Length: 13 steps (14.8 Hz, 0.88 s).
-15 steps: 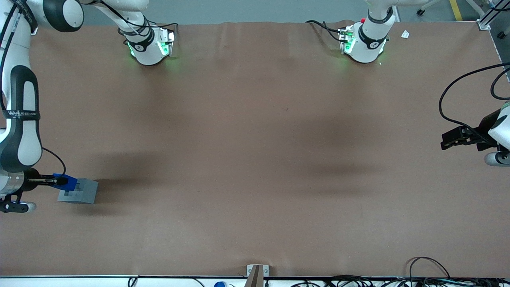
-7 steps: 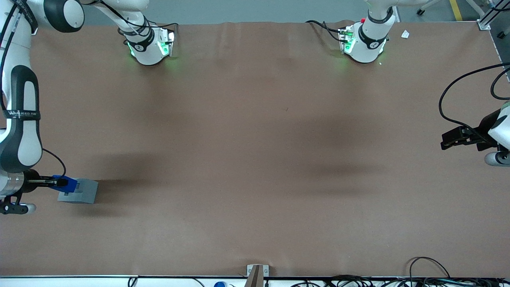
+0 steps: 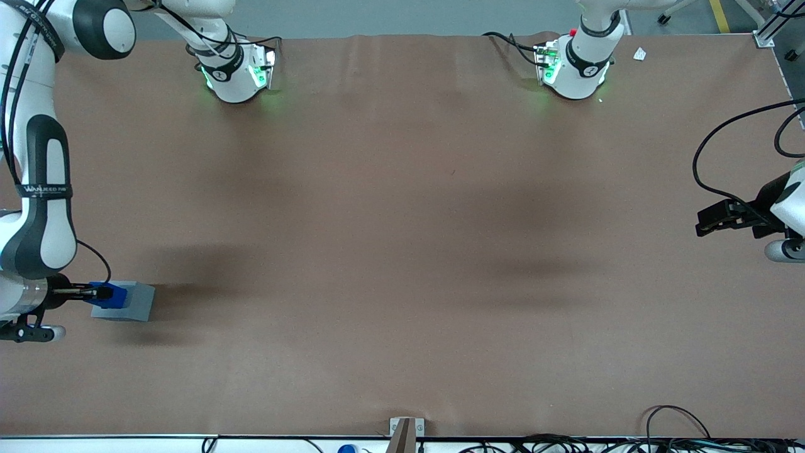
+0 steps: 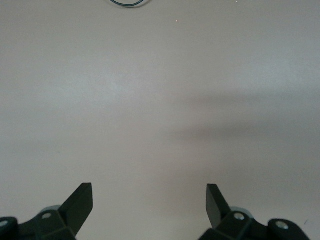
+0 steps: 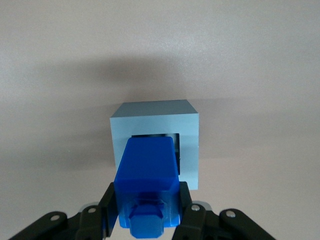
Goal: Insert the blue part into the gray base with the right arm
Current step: 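Lower the blue block into the gray base's recess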
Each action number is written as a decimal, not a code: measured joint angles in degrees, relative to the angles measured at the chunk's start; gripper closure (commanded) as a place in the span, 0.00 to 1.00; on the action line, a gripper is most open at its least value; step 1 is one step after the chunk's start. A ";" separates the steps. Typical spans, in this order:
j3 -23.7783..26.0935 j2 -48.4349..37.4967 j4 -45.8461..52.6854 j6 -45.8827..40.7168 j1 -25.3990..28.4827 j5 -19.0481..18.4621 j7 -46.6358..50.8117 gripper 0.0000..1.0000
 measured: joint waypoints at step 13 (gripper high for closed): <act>-0.09 1.37 0.04 -0.06 -0.88 0.00 -0.19 0.00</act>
